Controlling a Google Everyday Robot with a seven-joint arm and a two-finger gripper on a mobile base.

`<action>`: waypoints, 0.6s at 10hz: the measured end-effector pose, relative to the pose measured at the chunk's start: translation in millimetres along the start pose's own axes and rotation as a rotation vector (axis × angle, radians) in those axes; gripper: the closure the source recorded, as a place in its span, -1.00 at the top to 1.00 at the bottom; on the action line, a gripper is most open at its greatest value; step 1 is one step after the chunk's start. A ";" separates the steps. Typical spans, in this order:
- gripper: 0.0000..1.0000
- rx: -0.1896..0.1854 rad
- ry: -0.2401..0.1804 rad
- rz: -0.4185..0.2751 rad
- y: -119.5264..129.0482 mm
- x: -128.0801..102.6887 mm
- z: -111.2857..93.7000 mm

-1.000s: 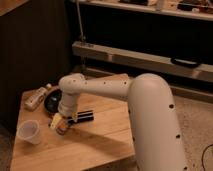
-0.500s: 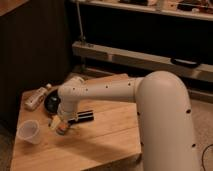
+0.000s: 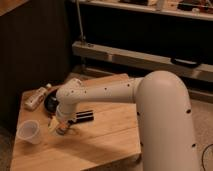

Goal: Place the pepper in the ceramic bowl

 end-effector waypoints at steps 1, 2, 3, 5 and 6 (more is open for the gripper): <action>0.58 -0.003 0.003 0.000 -0.8 -0.2 1.7; 0.45 -0.011 0.007 -0.003 -2.0 -0.1 3.3; 0.27 -0.020 0.005 -0.005 -2.5 -0.5 6.0; 0.18 -0.036 -0.007 -0.007 -2.2 -1.9 11.9; 0.18 -0.041 -0.014 -0.007 -2.5 -2.5 14.7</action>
